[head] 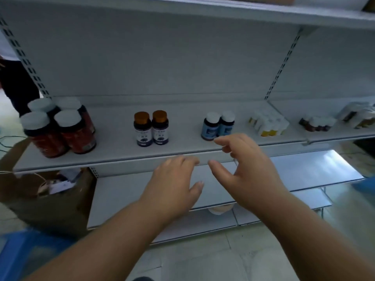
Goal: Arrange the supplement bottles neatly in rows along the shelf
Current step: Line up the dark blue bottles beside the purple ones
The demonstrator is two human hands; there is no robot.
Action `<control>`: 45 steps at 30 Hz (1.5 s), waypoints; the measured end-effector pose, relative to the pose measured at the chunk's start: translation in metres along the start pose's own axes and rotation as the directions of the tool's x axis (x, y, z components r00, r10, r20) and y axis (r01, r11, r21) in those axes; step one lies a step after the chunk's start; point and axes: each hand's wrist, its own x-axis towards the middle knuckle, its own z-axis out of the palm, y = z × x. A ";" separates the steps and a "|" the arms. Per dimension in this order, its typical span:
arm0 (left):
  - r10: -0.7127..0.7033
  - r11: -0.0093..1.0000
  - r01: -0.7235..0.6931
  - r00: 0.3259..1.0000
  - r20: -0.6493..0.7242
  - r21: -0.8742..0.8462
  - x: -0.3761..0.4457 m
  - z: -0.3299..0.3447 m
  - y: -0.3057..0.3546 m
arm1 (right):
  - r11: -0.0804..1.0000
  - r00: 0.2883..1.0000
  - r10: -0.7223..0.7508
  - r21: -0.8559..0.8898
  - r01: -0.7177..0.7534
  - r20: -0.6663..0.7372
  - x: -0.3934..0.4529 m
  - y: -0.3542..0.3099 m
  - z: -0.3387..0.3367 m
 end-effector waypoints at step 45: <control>-0.245 0.908 0.135 0.939 0.242 0.396 0.142 0.083 -0.037 | -0.286 0.803 0.077 0.785 -0.550 0.591 0.116 0.086 0.004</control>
